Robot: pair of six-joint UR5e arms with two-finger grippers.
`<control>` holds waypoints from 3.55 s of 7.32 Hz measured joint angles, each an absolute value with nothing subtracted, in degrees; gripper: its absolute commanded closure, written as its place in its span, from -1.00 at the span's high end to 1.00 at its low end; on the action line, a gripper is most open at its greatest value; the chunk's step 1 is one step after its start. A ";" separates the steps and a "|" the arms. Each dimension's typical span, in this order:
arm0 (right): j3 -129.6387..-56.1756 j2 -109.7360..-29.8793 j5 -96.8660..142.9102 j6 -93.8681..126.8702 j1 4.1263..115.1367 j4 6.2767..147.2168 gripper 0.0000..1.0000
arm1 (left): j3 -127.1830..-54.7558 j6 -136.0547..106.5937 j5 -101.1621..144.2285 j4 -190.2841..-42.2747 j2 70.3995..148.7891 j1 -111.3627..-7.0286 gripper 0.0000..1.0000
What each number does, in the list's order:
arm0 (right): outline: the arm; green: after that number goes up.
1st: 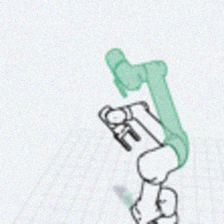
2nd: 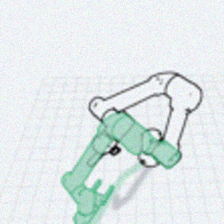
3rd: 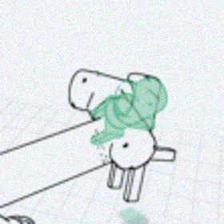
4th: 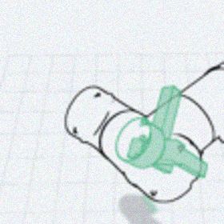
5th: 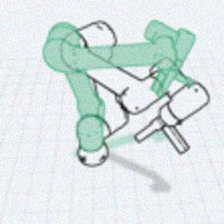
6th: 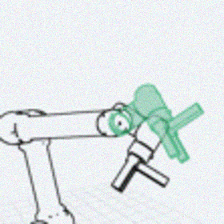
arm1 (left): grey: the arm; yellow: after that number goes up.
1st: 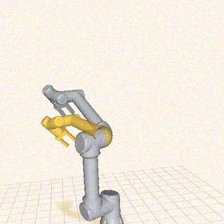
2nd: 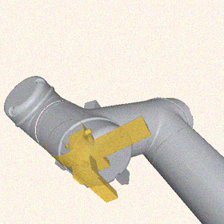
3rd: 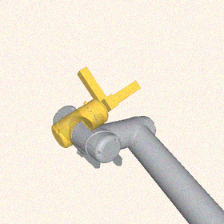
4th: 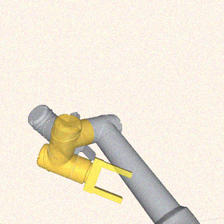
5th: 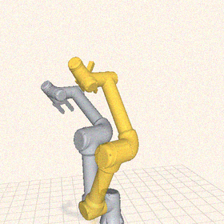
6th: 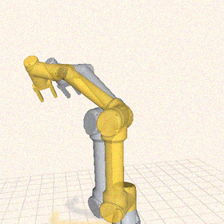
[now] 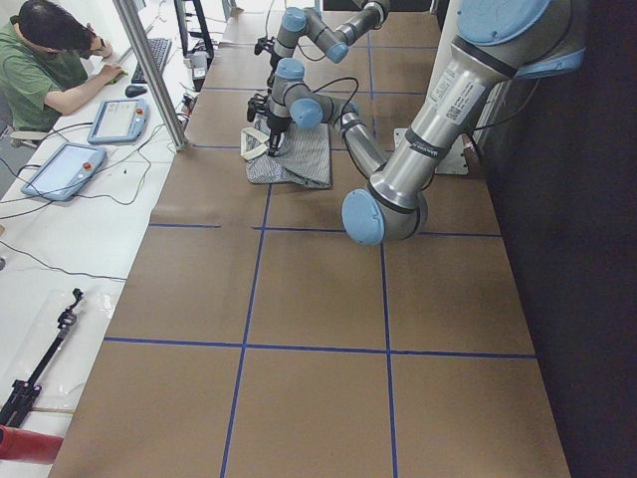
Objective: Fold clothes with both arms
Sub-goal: 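Lift the hem with both grippers and fold it up toward the collar, then release the hem and move the left gripper to the folded bundle's side, then grasp the side edge of the folded shirt with the left gripper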
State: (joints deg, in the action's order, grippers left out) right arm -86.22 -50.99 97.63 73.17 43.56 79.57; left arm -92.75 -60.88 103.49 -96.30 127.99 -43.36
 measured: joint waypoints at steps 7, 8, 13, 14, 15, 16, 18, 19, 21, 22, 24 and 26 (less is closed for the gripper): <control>-76.72 -49.45 96.70 70.84 44.24 75.41 1.00 | -79.82 -57.24 100.91 -106.91 129.81 -44.78 1.00; -76.59 -49.36 96.21 69.04 44.27 75.41 1.00 | -80.51 -54.87 101.03 -106.83 129.64 -44.76 1.00; -81.55 -54.93 113.05 45.82 54.78 75.20 1.00 | -97.19 -54.43 104.72 -106.98 119.00 -41.81 0.73; -82.46 -55.61 113.52 45.19 55.13 75.17 1.00 | -99.82 -59.05 105.08 -108.40 116.30 -38.66 0.28; -82.85 -55.93 113.62 44.99 55.23 75.17 1.00 | -100.81 -65.03 104.48 -111.28 114.17 -35.24 0.20; -82.98 -56.08 113.60 44.94 55.25 75.19 1.00 | -100.74 -69.80 102.74 -114.04 112.58 -32.26 0.19; -83.04 -56.14 113.54 44.91 55.27 75.17 1.00 | -99.68 -73.43 100.16 -116.43 111.33 -29.61 0.14; -83.05 -56.18 113.50 44.91 55.23 75.19 1.00 | -99.00 -73.86 99.83 -116.70 111.25 -29.26 0.13; -83.06 -56.23 113.47 44.91 55.20 75.15 1.00 | -97.65 -74.01 99.69 -116.81 111.62 -28.91 0.02; -83.06 -56.27 113.44 44.93 55.20 75.15 1.00 | -97.20 -74.01 99.67 -116.83 111.83 -28.77 -0.02; -83.06 -56.32 113.39 44.97 55.20 75.15 1.00 | -96.98 -74.06 99.67 -116.88 112.05 -28.23 -0.48; -83.06 -56.33 113.38 44.94 55.19 75.15 1.00 | -97.10 -74.12 99.67 -116.89 112.20 -28.00 -1.00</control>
